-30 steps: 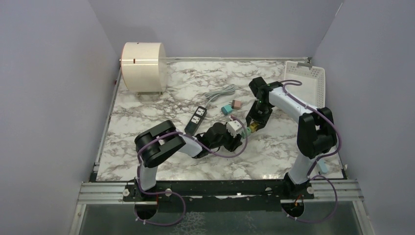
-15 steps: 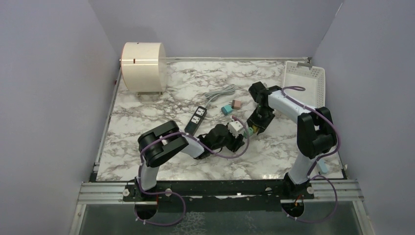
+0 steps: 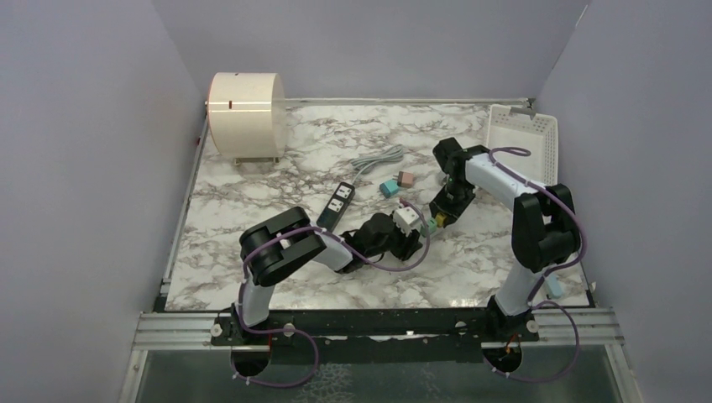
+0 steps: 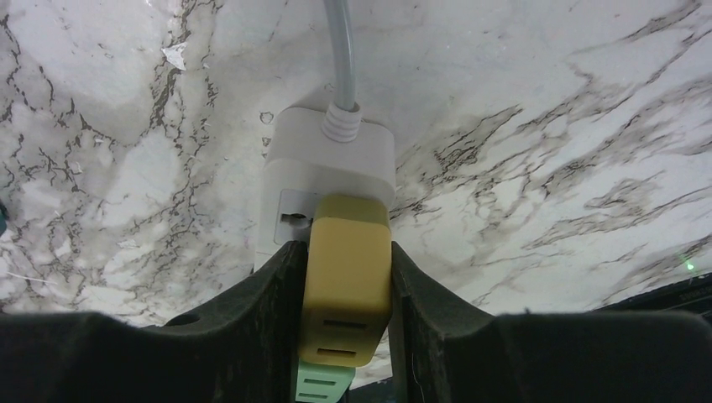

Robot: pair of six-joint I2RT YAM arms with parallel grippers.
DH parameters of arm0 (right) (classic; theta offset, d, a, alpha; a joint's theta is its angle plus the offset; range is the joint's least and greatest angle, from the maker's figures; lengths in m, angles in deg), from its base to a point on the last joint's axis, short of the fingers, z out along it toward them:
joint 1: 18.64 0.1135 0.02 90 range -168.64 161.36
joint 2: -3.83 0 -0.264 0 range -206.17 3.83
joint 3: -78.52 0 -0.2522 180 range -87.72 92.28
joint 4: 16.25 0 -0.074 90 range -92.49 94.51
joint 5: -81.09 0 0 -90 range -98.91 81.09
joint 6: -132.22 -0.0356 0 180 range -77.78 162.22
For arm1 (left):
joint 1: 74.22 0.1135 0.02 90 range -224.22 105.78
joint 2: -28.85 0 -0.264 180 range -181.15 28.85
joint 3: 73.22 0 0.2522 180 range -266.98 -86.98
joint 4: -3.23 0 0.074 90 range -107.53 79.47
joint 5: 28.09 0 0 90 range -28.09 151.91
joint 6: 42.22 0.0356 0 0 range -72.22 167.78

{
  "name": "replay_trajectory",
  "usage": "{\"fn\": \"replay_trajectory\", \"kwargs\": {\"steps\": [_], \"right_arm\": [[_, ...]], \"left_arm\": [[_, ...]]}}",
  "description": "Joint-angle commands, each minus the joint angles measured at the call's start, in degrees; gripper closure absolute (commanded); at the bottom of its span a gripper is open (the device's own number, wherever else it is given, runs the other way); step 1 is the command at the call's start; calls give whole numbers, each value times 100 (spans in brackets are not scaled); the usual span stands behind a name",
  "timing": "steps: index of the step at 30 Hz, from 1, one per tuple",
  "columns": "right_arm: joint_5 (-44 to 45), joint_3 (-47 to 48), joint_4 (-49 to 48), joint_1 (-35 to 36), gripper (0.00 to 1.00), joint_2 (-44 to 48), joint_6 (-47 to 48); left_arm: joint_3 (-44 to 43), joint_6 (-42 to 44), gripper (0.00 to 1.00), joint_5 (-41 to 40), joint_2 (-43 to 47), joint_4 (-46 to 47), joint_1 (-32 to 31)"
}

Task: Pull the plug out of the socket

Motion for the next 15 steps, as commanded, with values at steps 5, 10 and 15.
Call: {"fn": "replay_trajectory", "kwargs": {"steps": [5, 10, 15], "right_arm": [[462, 347, 267, -162, 99, 333, 136], [412, 627, 275, -185, 99, 436, 436], [52, 960, -77, -198, 99, 563, 1582]], "left_arm": [[5, -182, 100, -76, -427, -1142, -74], [-60, -211, 100, -104, -463, -1267, -74], [-68, -221, 100, -135, -464, -1299, -74]]}}
